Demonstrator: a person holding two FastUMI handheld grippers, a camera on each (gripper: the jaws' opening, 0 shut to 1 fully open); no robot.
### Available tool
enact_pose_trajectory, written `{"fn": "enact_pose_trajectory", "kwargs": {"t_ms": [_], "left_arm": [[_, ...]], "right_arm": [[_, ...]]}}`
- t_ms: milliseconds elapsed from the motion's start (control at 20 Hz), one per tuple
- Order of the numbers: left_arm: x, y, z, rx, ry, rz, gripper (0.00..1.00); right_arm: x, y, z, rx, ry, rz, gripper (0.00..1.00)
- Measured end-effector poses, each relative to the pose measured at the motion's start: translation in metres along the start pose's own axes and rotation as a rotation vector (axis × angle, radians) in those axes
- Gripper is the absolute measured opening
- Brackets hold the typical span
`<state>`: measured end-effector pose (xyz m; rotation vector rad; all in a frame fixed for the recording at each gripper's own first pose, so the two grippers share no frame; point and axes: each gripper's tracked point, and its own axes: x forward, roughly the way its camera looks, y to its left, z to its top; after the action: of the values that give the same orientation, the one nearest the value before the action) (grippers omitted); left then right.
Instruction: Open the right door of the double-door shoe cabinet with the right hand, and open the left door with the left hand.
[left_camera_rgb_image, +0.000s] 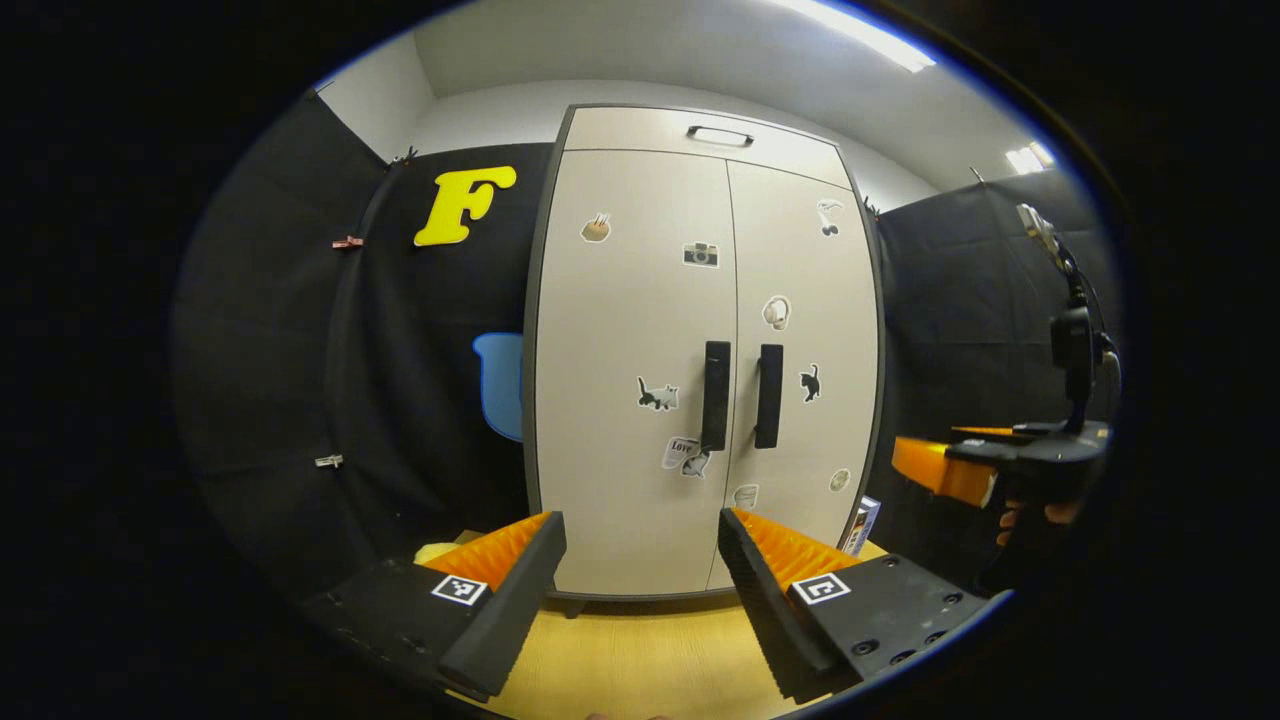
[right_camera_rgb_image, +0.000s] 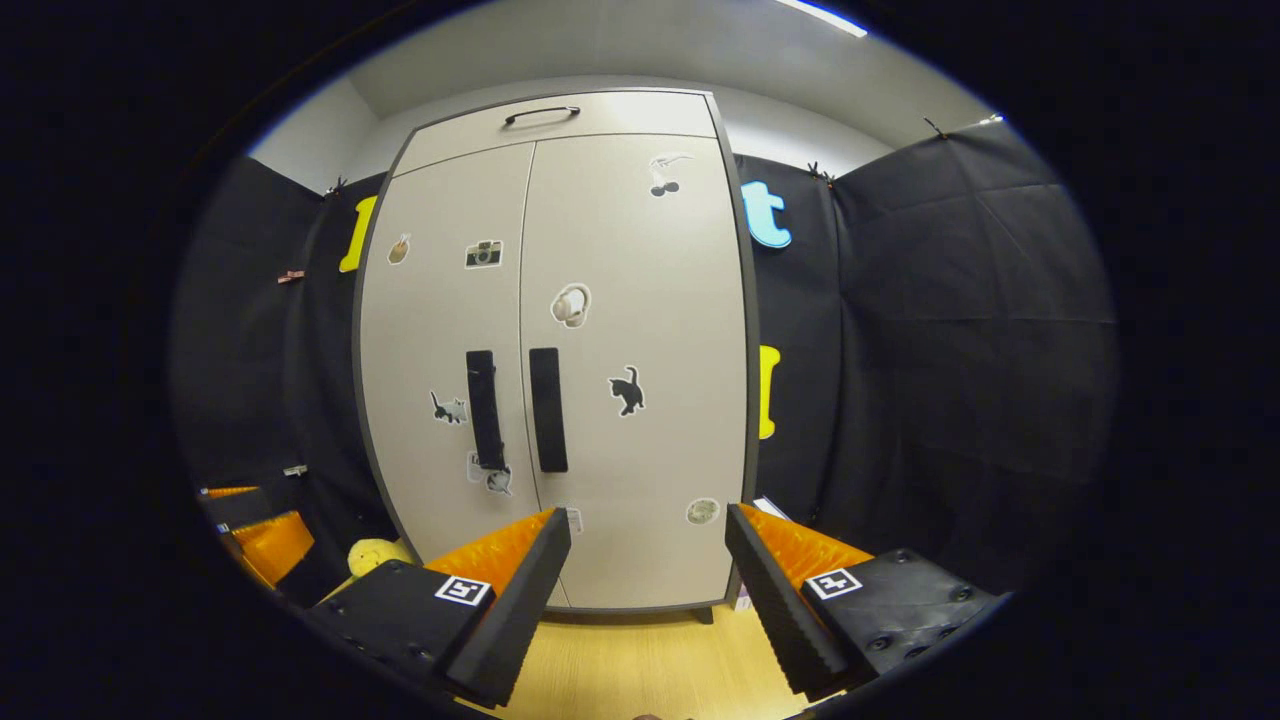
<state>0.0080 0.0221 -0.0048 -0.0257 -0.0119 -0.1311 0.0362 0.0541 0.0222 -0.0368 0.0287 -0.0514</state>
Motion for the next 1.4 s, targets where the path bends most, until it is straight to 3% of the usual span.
{"fn": "enact_pose_trajectory", "kwargs": {"t_ms": [150, 450, 800, 1100, 1250, 1300, 1400], "left_arm": [[-0.002, 0.014, 0.001, 0.012, -0.016, 0.041, 0.95], [0.001, 0.03, -0.006, 0.007, -0.006, 0.05, 0.95], [0.0, 0.055, -0.016, -0.019, 0.01, 0.095, 0.95], [0.003, 0.069, -0.023, -0.004, 0.023, 0.119, 0.95], [0.004, 0.066, -0.025, 0.006, 0.029, 0.114, 0.95], [0.005, 0.066, -0.026, 0.009, 0.029, 0.114, 0.95], [0.004, 0.067, -0.028, 0.013, 0.034, 0.117, 0.95]], "right_arm": [[0.021, 0.012, 0.004, -0.01, 0.024, 0.016, 0.98], [0.071, 0.056, 0.037, -0.013, -0.012, 0.099, 0.98], [0.129, 0.085, 0.035, -0.057, 0.019, 0.093, 0.98], [0.168, 0.087, 0.032, -0.077, 0.005, 0.049, 0.96], [0.18, 0.083, 0.027, -0.031, 0.031, 0.038, 0.81], [0.184, 0.085, 0.025, -0.004, 0.039, 0.049, 0.62], [0.186, 0.091, 0.025, 0.014, 0.044, 0.066, 0.52]]}}
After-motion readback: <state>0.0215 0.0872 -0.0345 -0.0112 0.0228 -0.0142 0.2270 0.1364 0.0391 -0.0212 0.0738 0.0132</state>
